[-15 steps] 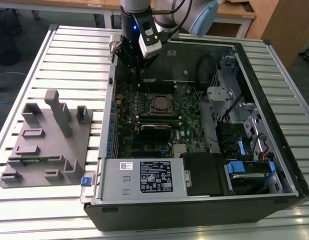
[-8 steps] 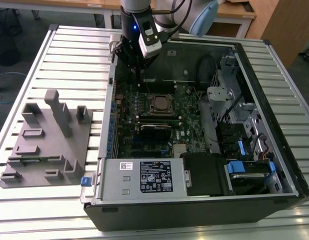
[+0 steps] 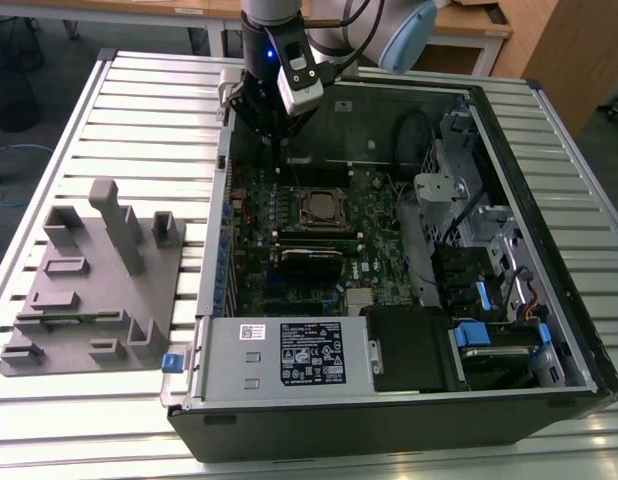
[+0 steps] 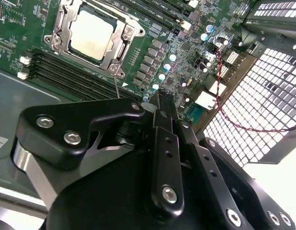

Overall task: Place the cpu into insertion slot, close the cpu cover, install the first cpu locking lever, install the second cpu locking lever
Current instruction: 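Install the first cpu locking lever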

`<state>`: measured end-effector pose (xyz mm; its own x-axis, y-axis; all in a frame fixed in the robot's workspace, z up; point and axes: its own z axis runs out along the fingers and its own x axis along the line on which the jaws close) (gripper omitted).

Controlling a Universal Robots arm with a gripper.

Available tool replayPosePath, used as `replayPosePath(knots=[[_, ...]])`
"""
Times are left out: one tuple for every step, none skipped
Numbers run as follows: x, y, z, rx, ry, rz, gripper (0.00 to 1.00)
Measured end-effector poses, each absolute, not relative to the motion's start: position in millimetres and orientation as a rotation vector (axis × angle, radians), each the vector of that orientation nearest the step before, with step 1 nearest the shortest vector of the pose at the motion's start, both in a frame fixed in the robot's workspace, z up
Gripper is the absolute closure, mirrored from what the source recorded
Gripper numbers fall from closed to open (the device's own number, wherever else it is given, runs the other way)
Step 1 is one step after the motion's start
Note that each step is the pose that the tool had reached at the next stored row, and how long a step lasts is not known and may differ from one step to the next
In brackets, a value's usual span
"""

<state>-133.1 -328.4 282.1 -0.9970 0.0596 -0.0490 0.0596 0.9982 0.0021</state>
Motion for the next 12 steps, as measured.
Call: replayPosePath(knots=[[-133.1,-328.4,282.2,0.092,3.091,0.001,0.90],[-133.1,-328.4,282.2,0.092,3.091,0.001,0.90],[-133.2,-328.4,282.2,0.092,3.091,0.001,0.90],[-133.2,-328.4,282.2,0.092,3.091,0.001,0.90],[-133.1,-328.4,282.2,0.092,3.091,0.001,0.90],[-133.2,-328.2,282.2,0.092,3.091,0.001,0.90],[-133.1,-328.0,282.2,0.092,3.091,0.001,0.90],[-133.1,-327.9,282.2,0.092,3.091,0.001,0.90],[-133.1,-327.7,282.2,0.092,3.091,0.001,0.90],[-133.1,-327.6,282.2,0.092,3.091,0.001,0.90],[-133.1,-327.4,282.2,0.092,3.091,0.001,0.90],[-133.1,-327.2,282.2,0.092,3.091,0.001,0.90]])
